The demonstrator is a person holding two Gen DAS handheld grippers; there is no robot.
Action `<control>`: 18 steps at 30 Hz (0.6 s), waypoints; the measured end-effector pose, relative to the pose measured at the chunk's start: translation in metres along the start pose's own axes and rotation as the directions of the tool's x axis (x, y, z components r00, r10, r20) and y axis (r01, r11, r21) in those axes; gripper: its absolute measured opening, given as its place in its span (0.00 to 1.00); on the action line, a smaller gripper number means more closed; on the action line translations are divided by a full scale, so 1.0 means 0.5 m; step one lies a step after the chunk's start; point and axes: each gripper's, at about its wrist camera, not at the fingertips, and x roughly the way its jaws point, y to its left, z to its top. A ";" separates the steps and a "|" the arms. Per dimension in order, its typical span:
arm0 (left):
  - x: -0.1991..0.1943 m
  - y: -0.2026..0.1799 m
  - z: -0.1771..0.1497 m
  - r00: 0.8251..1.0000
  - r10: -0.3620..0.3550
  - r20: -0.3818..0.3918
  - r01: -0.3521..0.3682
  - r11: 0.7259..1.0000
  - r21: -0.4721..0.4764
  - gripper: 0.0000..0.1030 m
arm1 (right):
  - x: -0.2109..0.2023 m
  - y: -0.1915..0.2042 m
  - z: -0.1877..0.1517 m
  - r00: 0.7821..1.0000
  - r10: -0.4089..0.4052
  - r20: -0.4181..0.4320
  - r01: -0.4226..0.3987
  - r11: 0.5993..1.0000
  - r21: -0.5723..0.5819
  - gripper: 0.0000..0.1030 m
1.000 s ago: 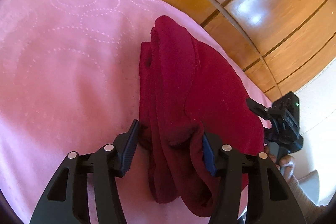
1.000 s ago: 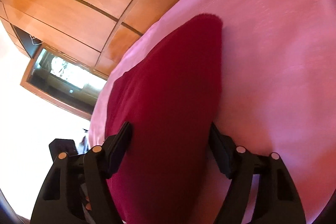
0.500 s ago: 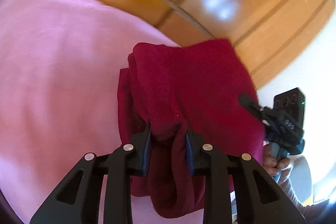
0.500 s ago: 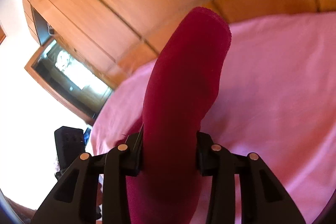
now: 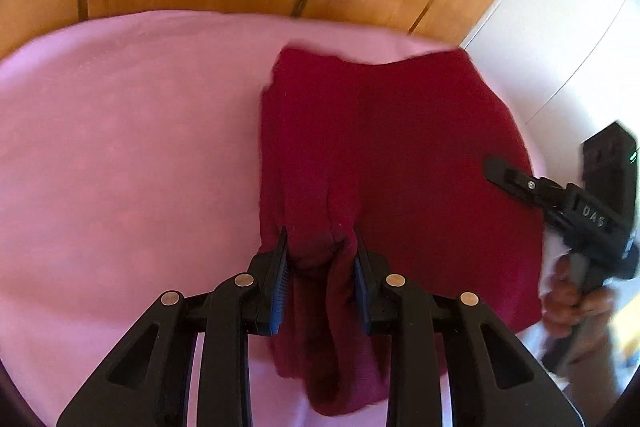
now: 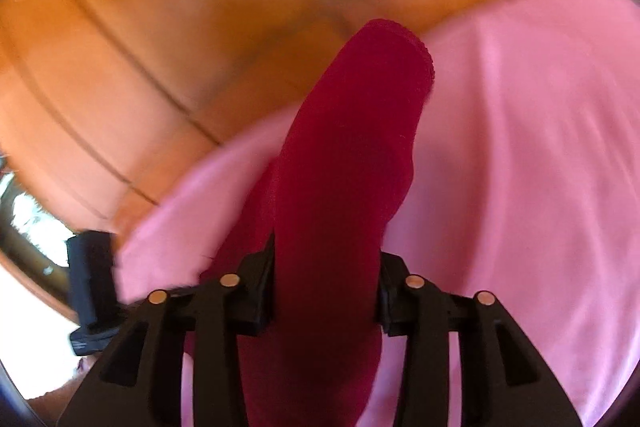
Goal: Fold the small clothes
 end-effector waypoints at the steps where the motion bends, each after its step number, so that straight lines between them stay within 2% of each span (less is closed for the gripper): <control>1: 0.001 -0.003 -0.001 1.000 0.005 0.012 -0.005 1.000 0.015 0.27 | 0.007 -0.013 -0.017 1.000 -0.008 -0.002 0.008 1.000 0.017 0.48; 3: -0.006 -0.010 -0.002 1.000 0.021 0.021 -0.021 0.999 0.024 0.27 | -0.010 -0.033 -0.031 1.000 -0.003 0.026 0.001 0.999 0.053 0.69; 4: -0.013 -0.013 -0.006 0.999 0.029 0.024 -0.029 0.999 0.025 0.27 | -0.026 -0.033 -0.033 0.999 -0.006 0.037 0.004 0.998 0.057 0.70; 8: -0.062 -0.034 -0.030 0.996 0.048 0.081 -0.050 0.998 0.024 0.27 | -0.091 0.009 -0.017 0.985 -0.105 0.134 0.109 0.994 -0.023 0.70; 12: -0.079 -0.049 -0.043 0.988 0.090 0.123 -0.097 0.994 0.048 0.27 | -0.108 0.072 0.008 0.979 -0.071 0.194 0.088 0.993 -0.079 0.59; 14: -0.067 -0.035 -0.028 0.989 0.095 0.115 -0.101 0.994 0.041 0.27 | -0.081 0.100 0.019 0.980 -0.076 0.184 0.093 0.992 -0.087 0.59; 16: -0.048 -0.025 -0.027 0.990 0.110 0.092 -0.113 0.993 0.024 0.40 | -0.026 0.116 0.035 0.983 -0.110 0.148 0.122 0.989 -0.078 0.59; 18: -0.028 -0.009 -0.022 0.991 0.111 0.070 -0.112 0.994 0.004 0.45 | 0.041 0.109 0.044 0.980 -0.180 0.085 0.186 0.980 -0.066 0.60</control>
